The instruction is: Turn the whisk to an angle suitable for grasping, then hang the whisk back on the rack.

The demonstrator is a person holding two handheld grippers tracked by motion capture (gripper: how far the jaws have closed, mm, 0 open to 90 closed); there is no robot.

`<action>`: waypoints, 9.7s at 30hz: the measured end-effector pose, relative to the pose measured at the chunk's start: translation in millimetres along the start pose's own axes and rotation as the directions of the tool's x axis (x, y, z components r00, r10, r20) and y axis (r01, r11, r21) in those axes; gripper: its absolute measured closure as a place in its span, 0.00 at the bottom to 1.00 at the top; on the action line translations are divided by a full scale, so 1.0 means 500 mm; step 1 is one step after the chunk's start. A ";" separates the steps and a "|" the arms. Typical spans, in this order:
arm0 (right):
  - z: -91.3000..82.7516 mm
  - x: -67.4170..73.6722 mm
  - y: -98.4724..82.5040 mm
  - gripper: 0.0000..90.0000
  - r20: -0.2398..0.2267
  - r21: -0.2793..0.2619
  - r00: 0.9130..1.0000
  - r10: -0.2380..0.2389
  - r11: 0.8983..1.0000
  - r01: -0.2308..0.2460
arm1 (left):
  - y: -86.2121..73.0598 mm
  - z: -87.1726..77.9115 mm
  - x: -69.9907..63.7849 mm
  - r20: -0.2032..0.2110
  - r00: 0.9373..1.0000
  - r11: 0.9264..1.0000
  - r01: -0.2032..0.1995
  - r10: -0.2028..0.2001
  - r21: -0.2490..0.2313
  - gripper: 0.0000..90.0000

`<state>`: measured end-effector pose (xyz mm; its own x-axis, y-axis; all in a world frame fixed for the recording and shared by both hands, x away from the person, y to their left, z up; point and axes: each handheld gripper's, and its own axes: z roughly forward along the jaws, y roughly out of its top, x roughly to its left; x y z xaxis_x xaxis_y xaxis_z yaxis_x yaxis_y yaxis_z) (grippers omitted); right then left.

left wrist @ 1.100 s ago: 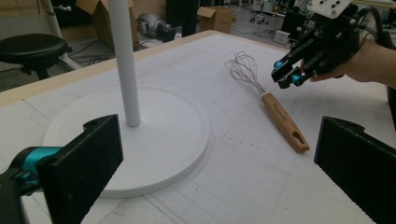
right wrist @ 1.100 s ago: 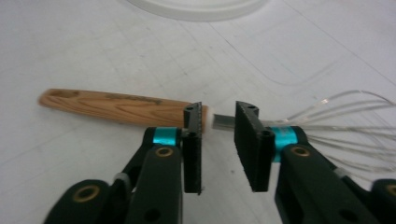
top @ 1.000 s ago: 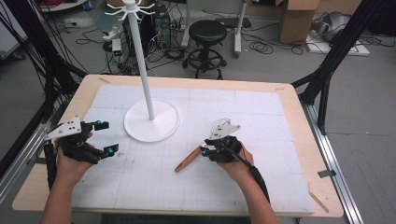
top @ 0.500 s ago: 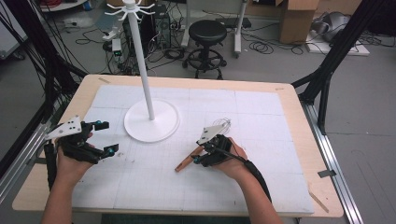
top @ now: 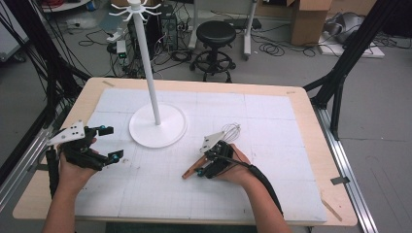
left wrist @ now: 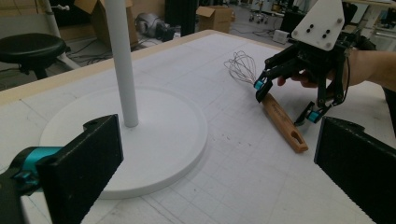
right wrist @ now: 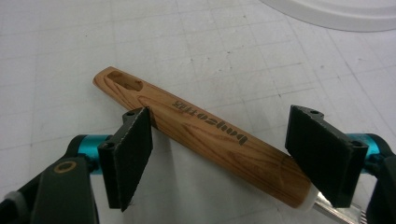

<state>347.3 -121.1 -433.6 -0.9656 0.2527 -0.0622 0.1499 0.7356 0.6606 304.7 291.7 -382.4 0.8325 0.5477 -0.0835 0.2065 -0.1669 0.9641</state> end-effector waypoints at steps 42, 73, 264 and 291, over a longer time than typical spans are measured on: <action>-0.061 0.017 0.004 0.50 0.098 0.129 0.991 0.096 0.986 -0.108 | -0.001 0.001 0.000 0.002 1.000 1.000 -0.004 0.004 0.007 0.02; -0.106 0.019 0.053 0.45 0.085 0.103 0.996 0.017 0.994 -0.026 | 0.002 -0.003 0.001 0.003 1.000 1.000 -0.003 0.003 -0.015 0.02; -0.374 -0.181 0.432 0.81 -0.010 -0.488 0.999 0.036 0.872 -0.037 | 0.015 -0.001 -0.009 0.005 0.999 0.999 -0.035 0.035 -0.001 0.02; -0.313 -0.213 0.458 0.81 -0.154 -0.501 0.987 0.051 0.857 -0.122 | 0.013 -0.003 -0.007 0.004 0.999 0.999 -0.037 0.037 0.000 0.02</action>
<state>451.4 -77.7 -158.6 -0.9779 0.1899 0.0874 0.1399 0.2842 0.9485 302.4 290.0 -375.3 0.8418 0.5376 -0.0484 0.1754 -0.1876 0.9664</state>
